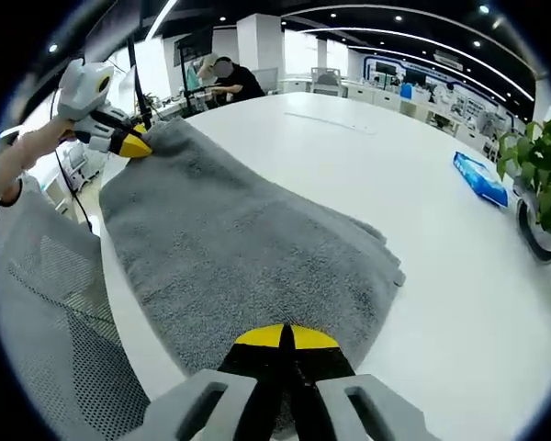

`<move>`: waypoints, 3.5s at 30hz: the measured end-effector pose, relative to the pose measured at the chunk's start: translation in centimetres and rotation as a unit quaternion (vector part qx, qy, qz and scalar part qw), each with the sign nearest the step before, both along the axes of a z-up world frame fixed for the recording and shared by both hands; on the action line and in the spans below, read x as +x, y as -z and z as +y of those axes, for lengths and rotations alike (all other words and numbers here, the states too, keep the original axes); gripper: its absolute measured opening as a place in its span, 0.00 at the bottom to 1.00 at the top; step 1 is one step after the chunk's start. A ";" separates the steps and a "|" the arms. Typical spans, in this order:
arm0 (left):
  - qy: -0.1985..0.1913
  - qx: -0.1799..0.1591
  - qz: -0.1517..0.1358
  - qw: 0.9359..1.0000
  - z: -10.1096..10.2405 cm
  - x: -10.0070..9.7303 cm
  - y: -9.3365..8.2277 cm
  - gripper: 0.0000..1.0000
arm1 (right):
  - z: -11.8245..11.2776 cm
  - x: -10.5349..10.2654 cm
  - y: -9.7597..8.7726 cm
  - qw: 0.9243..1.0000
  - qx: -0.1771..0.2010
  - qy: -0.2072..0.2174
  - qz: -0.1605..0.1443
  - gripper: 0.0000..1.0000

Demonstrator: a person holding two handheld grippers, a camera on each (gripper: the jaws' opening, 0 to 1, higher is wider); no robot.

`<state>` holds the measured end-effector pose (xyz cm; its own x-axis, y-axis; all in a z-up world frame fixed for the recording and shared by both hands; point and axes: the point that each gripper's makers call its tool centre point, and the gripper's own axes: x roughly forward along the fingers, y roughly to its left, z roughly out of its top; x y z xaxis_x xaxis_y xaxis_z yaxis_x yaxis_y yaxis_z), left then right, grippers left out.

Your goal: Open the folded towel by lifting each exposed corner and separating the folded layers until the towel lies flat within the target outline without major curled edges

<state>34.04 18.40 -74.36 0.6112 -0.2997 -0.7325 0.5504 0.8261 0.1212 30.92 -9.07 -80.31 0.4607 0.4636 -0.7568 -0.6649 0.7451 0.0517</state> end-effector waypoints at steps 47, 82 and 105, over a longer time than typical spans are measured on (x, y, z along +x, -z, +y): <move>0.067 -0.028 -0.011 0.997 -9.3 1.2 1.2 0.19 | 10.6 -4.9 -2.9 0.988 0.107 -0.107 0.011 0.06; 0.152 0.038 0.011 0.988 -12.0 -0.1 5.3 0.10 | 8.0 -4.0 -0.2 0.995 0.015 -0.095 0.017 0.00; 0.106 -0.007 0.030 0.994 -12.0 -2.7 5.4 0.06 | 5.8 -1.4 0.0 0.997 -0.025 -0.075 -0.010 0.00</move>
